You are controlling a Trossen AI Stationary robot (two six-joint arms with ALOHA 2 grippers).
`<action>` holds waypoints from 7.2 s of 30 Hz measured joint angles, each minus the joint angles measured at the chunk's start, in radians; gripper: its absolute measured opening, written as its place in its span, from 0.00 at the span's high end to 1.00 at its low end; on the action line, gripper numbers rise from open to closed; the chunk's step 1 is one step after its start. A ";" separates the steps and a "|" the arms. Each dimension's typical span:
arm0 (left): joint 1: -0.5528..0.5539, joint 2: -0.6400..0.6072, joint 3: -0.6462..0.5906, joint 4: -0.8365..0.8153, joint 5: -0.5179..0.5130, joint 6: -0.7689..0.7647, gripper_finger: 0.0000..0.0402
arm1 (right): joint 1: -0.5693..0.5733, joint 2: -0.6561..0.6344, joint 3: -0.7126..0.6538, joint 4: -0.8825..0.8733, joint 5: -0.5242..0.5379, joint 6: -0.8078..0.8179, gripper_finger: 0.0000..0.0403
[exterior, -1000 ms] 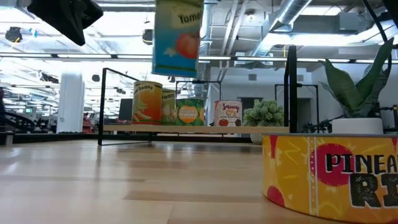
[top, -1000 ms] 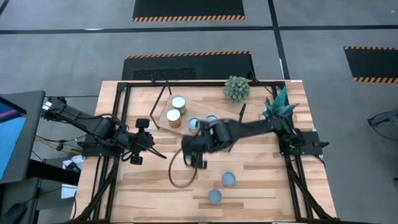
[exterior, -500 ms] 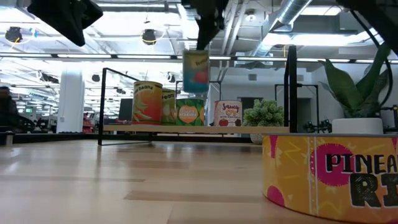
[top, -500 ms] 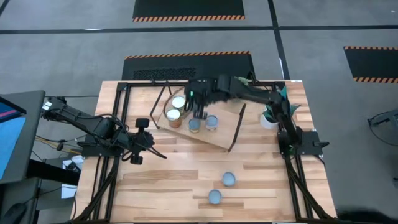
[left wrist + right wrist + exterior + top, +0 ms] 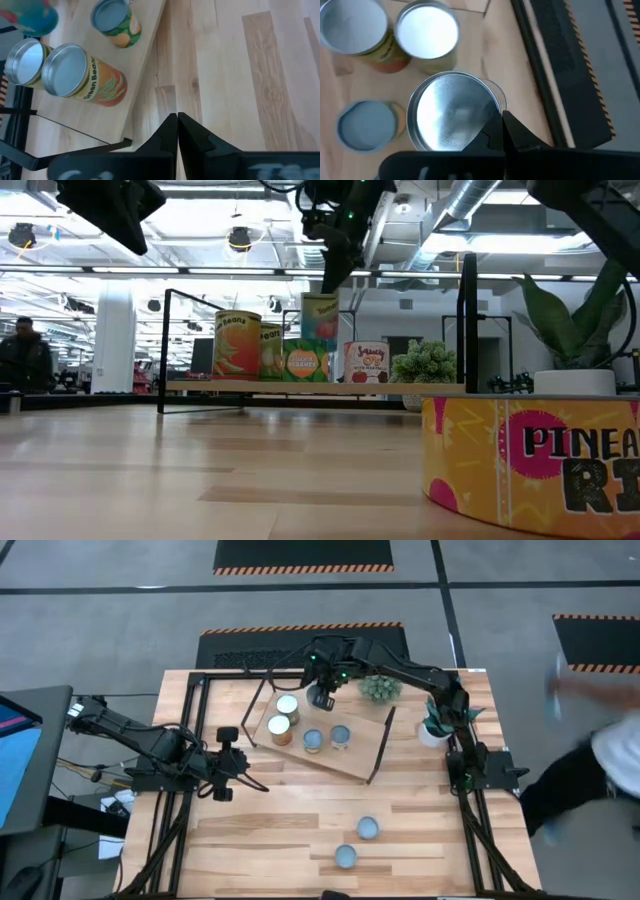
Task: Pick and place cans onto a shelf
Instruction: Put the canned tomatoes on the shelf
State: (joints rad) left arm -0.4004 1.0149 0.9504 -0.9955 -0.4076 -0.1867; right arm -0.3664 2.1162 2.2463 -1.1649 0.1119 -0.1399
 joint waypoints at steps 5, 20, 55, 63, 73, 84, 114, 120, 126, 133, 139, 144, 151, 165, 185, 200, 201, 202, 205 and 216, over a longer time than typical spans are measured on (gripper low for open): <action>0.000 0.000 0.000 0.003 0.000 -0.001 1.00 | 0.012 0.000 -0.058 0.025 -0.024 0.012 1.00; 0.000 0.000 0.000 0.003 0.000 -0.025 1.00 | 0.074 -0.001 -0.061 0.019 -0.046 0.038 1.00; 0.000 0.000 0.000 0.000 0.000 0.016 1.00 | 0.089 -0.001 -0.166 0.092 -0.089 0.091 0.99; 0.000 0.000 0.000 0.000 0.000 0.015 1.00 | 0.084 -0.002 -0.179 0.082 -0.090 0.116 0.91; 0.000 0.000 0.000 0.000 0.000 0.014 1.00 | 0.072 -0.002 -0.223 0.114 -0.085 0.110 0.84; 0.000 0.000 0.000 0.000 0.001 0.007 1.00 | 0.086 -0.013 -0.152 0.092 -0.086 0.051 0.84; 0.000 0.000 0.000 0.003 -0.027 0.027 1.00 | 0.245 -0.001 -0.242 0.015 0.018 -0.177 0.91; 0.000 0.000 0.000 0.007 -0.028 0.028 1.00 | 0.207 -0.001 -0.242 0.018 0.017 -0.184 0.94; 0.000 0.000 0.000 0.007 -0.028 0.029 1.00 | 0.196 -0.001 -0.242 0.040 0.017 -0.193 0.94; 0.000 0.000 0.000 0.008 -0.032 0.028 1.00 | 0.198 -0.001 -0.242 0.070 0.017 -0.209 0.93; 0.000 0.000 0.000 0.008 -0.031 0.027 1.00 | 0.225 -0.022 -0.242 0.010 0.018 -0.176 0.95; 0.000 0.000 0.000 0.011 -0.031 0.027 1.00 | 0.274 -0.060 -0.241 -0.102 0.014 -0.130 0.94; 0.000 0.000 0.000 0.011 -0.031 0.022 1.00 | 0.309 -0.070 -0.241 -0.292 0.015 -0.017 0.94; 0.000 0.000 0.000 0.011 -0.070 -0.018 1.00 | 0.282 -0.070 -0.241 -0.221 0.079 -0.047 0.95; 0.000 0.000 0.000 0.015 -0.088 -0.046 1.00 | 0.101 -0.066 -0.364 0.029 -0.005 -0.074 0.96; 0.000 0.000 0.000 0.014 -0.090 -0.046 1.00 | 0.117 -0.066 -0.364 0.174 -0.023 -0.083 0.95; 0.000 0.000 0.000 0.014 -0.090 -0.046 1.00 | 0.117 -0.066 -0.364 0.167 -0.020 -0.069 0.95; 0.000 0.000 0.000 0.014 -0.090 -0.046 1.00 | 0.117 -0.066 -0.364 0.156 -0.020 -0.057 0.95; 0.000 0.000 0.000 0.014 -0.090 -0.046 1.00 | 0.122 -0.066 -0.364 0.120 -0.068 -0.037 0.94; 0.000 0.000 0.000 0.014 -0.090 -0.040 1.00 | 0.171 -0.066 -0.364 0.216 -0.197 -0.119 0.96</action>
State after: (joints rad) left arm -0.4004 1.0145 0.9501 -0.9813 -0.4973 -0.2264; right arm -0.1951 2.0499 1.8828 -0.9488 -0.0851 -0.2589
